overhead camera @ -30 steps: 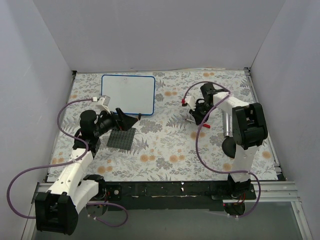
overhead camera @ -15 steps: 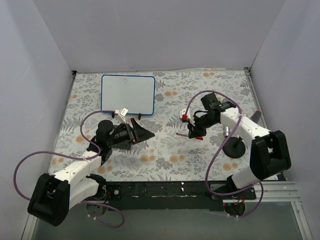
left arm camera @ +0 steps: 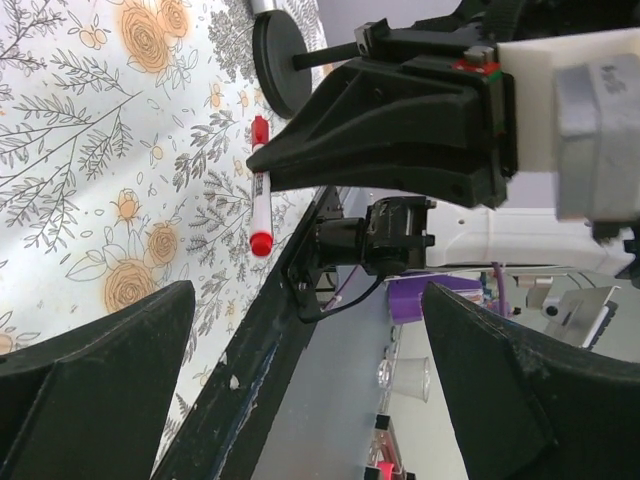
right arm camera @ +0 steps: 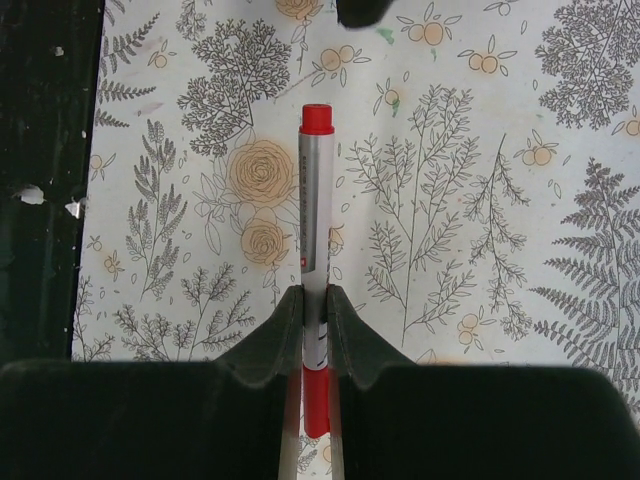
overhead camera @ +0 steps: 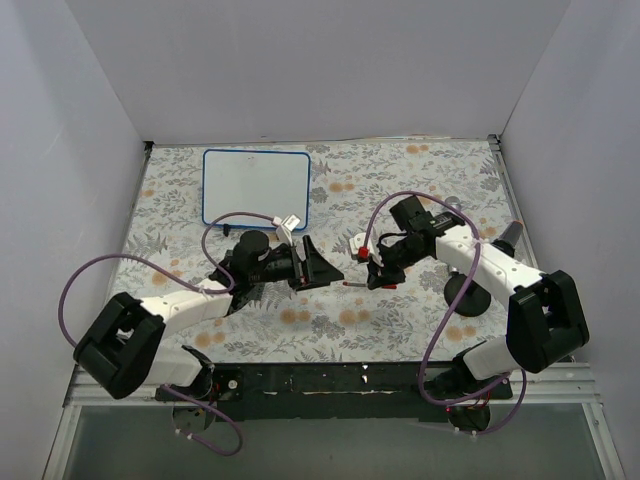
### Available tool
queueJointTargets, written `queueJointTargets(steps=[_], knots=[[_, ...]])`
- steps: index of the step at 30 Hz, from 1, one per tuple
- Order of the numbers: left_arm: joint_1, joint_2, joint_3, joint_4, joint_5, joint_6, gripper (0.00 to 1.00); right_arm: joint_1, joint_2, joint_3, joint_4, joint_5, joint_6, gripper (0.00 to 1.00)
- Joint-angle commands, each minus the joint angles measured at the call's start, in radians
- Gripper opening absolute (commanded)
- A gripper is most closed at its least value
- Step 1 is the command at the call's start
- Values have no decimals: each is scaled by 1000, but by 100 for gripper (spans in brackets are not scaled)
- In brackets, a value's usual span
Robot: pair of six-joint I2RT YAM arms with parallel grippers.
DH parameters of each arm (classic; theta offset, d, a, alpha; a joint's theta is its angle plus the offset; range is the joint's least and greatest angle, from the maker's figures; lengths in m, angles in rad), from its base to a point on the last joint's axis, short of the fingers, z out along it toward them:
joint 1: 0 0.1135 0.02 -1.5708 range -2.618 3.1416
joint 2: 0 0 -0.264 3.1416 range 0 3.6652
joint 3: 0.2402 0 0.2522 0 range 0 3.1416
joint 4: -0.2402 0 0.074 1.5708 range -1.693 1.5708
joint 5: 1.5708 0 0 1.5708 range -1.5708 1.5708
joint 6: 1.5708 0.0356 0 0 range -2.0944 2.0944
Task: Write a sentence on the whiteboard
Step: Pass from the right arm to the left
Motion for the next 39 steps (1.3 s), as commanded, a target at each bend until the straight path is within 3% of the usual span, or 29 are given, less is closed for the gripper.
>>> queueJointTargets(steps=[1, 6, 10, 11, 13, 14, 19, 23, 24, 28, 29, 30, 31, 33, 39], knots=[[-62, 79, 93, -68, -68, 62, 95, 26, -6, 20, -19, -31, -3, 1], [-129, 170, 179, -159, -128, 141, 84, 31, -4, 29, -28, -43, 4, 1], [-164, 240, 248, -226, -148, 174, 67, 34, -11, 29, -28, -40, 7, 1], [-171, 250, 259, -236, -154, 181, 57, 34, -9, 29, -27, -39, 10, 1], [-186, 274, 277, -257, -163, 194, 49, 34, -11, 28, -27, -35, 10, 1], [-191, 277, 282, -260, -168, 194, 39, 34, -9, 28, -27, -37, 10, 1], [-200, 296, 303, -272, -175, 211, 28, 35, -8, 26, -24, -32, 13, 1], [-206, 303, 311, -276, -163, 222, 12, 35, -8, 26, -16, -26, 24, 1], [-206, 303, 311, -276, -159, 224, 0, 35, -4, 26, -16, -26, 28, 1], [-207, 283, 294, -273, -151, 247, 0, 35, -9, 26, -1, -20, 60, 1], [-207, 261, 290, -277, -163, 257, 0, 34, -12, 32, 7, -20, 74, 9], [-207, 247, 280, -294, -177, 292, 0, 34, -14, 38, 11, -19, 91, 45], [-207, 224, 268, -296, -186, 312, 0, 34, -14, 49, 13, -3, 138, 62], [-207, 146, 244, -294, -215, 401, 0, 21, -14, 100, -66, -18, 108, 80], [-209, -156, 69, -205, -185, 624, 0, -37, -95, 132, -220, -129, -35, 84]])
